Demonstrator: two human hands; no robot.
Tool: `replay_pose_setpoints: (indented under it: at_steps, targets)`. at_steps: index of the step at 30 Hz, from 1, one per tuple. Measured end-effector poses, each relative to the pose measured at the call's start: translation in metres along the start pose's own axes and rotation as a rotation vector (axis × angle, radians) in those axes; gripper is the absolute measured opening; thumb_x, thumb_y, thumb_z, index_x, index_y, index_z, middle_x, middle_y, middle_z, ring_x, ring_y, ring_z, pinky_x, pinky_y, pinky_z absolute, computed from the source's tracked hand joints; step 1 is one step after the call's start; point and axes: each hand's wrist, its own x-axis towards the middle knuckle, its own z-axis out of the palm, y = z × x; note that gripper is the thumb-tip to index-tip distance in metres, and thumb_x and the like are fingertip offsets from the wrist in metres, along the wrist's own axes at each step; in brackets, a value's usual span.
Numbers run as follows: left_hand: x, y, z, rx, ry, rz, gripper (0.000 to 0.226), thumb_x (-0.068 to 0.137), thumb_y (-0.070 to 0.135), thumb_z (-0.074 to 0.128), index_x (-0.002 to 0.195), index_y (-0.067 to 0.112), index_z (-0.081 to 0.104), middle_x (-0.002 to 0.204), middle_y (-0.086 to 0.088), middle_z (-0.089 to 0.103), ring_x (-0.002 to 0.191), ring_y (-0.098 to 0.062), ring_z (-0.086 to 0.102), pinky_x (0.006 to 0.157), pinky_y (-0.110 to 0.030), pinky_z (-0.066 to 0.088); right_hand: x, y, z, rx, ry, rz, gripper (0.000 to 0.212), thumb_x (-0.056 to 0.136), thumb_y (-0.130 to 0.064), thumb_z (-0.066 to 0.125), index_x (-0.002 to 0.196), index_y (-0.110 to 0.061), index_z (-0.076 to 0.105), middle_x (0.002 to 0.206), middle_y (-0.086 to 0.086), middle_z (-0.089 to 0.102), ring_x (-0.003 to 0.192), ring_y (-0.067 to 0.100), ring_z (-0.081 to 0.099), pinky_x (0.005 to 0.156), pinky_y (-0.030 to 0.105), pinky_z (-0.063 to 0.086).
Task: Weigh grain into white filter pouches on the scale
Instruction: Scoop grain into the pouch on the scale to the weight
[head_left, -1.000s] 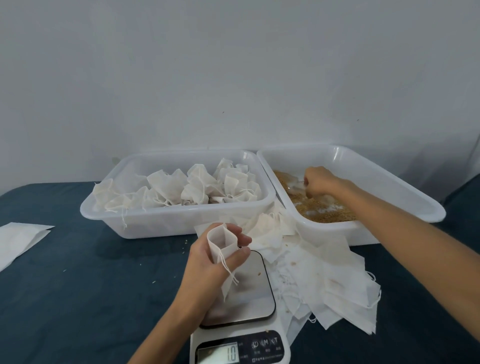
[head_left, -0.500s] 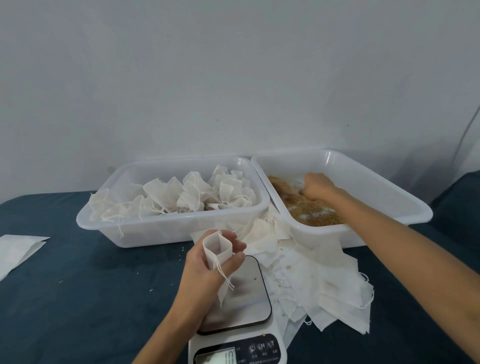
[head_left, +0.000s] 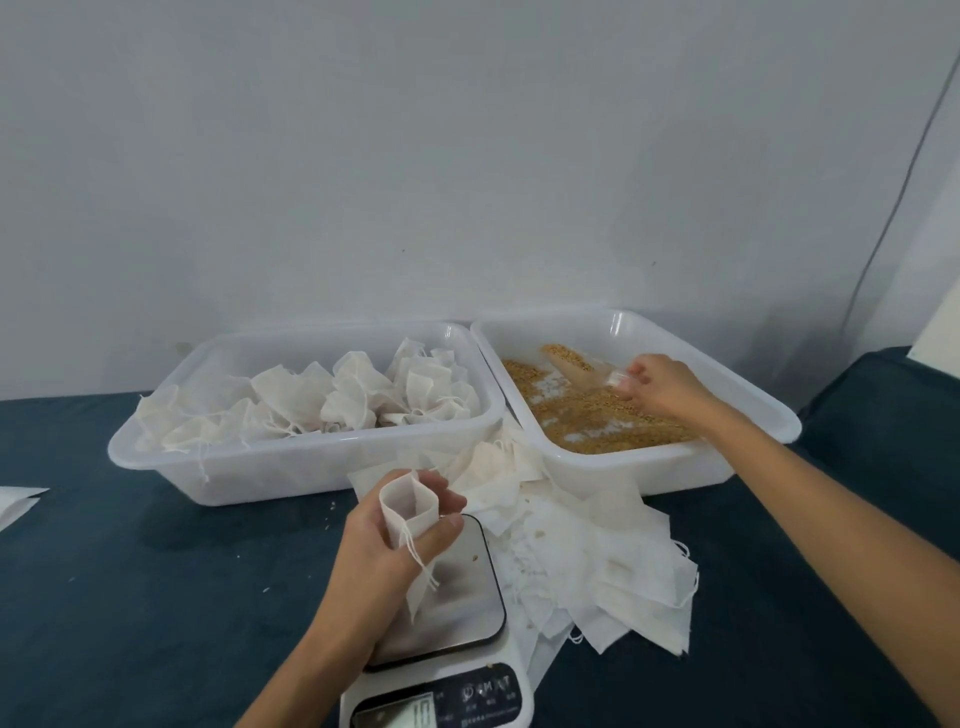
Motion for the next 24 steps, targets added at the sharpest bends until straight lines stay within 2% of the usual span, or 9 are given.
replay_pose_setpoints:
  at_steps: [5, 8, 10, 13, 16, 19, 21, 23, 24]
  targets:
    - [0.0, 0.001, 0.003, 0.009, -0.025, 0.001, 0.028, 0.08, 0.016, 0.082, 0.105, 0.011, 0.07, 0.104, -0.006, 0.078, 0.102, -0.019, 0.073, 0.084, -0.022, 0.058, -0.039, -0.018, -0.016, 0.212, -0.072, -0.214, 0.014, 0.102, -0.019, 0.057, 0.115, -0.017, 0.06, 0.102, -0.015, 0.068, 0.092, 0.001, 0.067, 0.079, 0.02, 0.052]
    - [-0.001, 0.001, 0.001, 0.027, -0.029, -0.004, 0.023, 0.088, 0.001, 0.081, 0.106, 0.007, 0.068, 0.104, -0.007, 0.077, 0.106, -0.02, 0.073, 0.084, -0.02, 0.058, -0.067, -0.037, -0.018, 0.362, -0.136, -0.355, 0.015, 0.101, -0.01, 0.057, 0.113, -0.015, 0.064, 0.108, -0.009, 0.071, 0.099, -0.004, 0.067, 0.085, 0.012, 0.052]
    - [-0.001, 0.002, 0.0, 0.043, -0.025, -0.007, 0.022, 0.088, 0.0, 0.078, 0.106, 0.006, 0.068, 0.104, -0.007, 0.077, 0.108, -0.017, 0.072, 0.084, -0.018, 0.056, -0.085, -0.051, -0.019, 0.4, -0.203, -0.444, 0.017, 0.1, -0.01, 0.058, 0.114, -0.014, 0.066, 0.107, -0.008, 0.073, 0.105, -0.002, 0.066, 0.087, 0.01, 0.049]
    - [-0.001, 0.003, 0.001, 0.059, -0.023, 0.0, 0.022, 0.089, -0.001, 0.078, 0.107, 0.003, 0.067, 0.104, -0.007, 0.078, 0.109, -0.011, 0.072, 0.083, -0.014, 0.055, -0.107, -0.071, -0.022, 0.333, -0.271, -0.561, 0.022, 0.098, -0.012, 0.06, 0.117, -0.021, 0.067, 0.11, -0.015, 0.072, 0.108, -0.004, 0.065, 0.089, 0.011, 0.049]
    - [-0.001, 0.002, 0.001, 0.054, -0.005, -0.01, 0.023, 0.088, -0.002, 0.078, 0.109, 0.002, 0.068, 0.102, -0.003, 0.078, 0.101, -0.012, 0.074, 0.079, -0.017, 0.055, -0.118, -0.082, -0.023, 0.241, -0.247, -0.637, 0.026, 0.095, -0.011, 0.063, 0.112, -0.031, 0.066, 0.109, -0.024, 0.07, 0.104, -0.01, 0.063, 0.083, 0.002, 0.043]
    - [-0.001, 0.0, 0.001, 0.069, 0.001, -0.02, 0.021, 0.089, 0.004, 0.079, 0.108, 0.002, 0.07, 0.1, 0.003, 0.079, 0.094, -0.01, 0.074, 0.074, -0.017, 0.055, -0.121, -0.084, -0.025, 0.094, -0.181, -0.702, 0.027, 0.094, -0.009, 0.066, 0.115, -0.025, 0.068, 0.105, -0.021, 0.07, 0.104, -0.012, 0.059, 0.083, 0.0, 0.04]
    - [-0.002, 0.0, 0.001, 0.066, -0.005, -0.035, 0.022, 0.09, 0.007, 0.08, 0.109, 0.007, 0.07, 0.102, 0.004, 0.079, 0.097, -0.011, 0.075, 0.079, -0.021, 0.058, -0.12, -0.085, -0.029, -0.001, -0.142, -0.753, 0.026, 0.093, -0.008, 0.066, 0.117, -0.018, 0.069, 0.107, -0.023, 0.067, 0.104, -0.013, 0.057, 0.085, 0.0, 0.038]
    - [-0.002, -0.001, 0.002, 0.079, -0.006, -0.044, 0.023, 0.09, 0.01, 0.081, 0.11, 0.01, 0.07, 0.104, 0.003, 0.079, 0.1, -0.014, 0.074, 0.088, -0.026, 0.059, -0.118, -0.086, -0.034, -0.076, -0.111, -0.798, 0.028, 0.092, -0.009, 0.067, 0.119, -0.016, 0.07, 0.105, -0.023, 0.065, 0.101, -0.01, 0.059, 0.088, 0.006, 0.038]
    - [-0.002, -0.001, 0.002, 0.086, -0.006, -0.043, 0.023, 0.09, 0.01, 0.081, 0.11, 0.01, 0.07, 0.104, 0.003, 0.079, 0.101, -0.015, 0.074, 0.089, -0.025, 0.059, -0.117, -0.087, -0.035, -0.118, -0.088, -0.828, 0.028, 0.091, -0.011, 0.067, 0.118, -0.016, 0.07, 0.104, -0.021, 0.065, 0.099, -0.003, 0.061, 0.09, 0.014, 0.039]
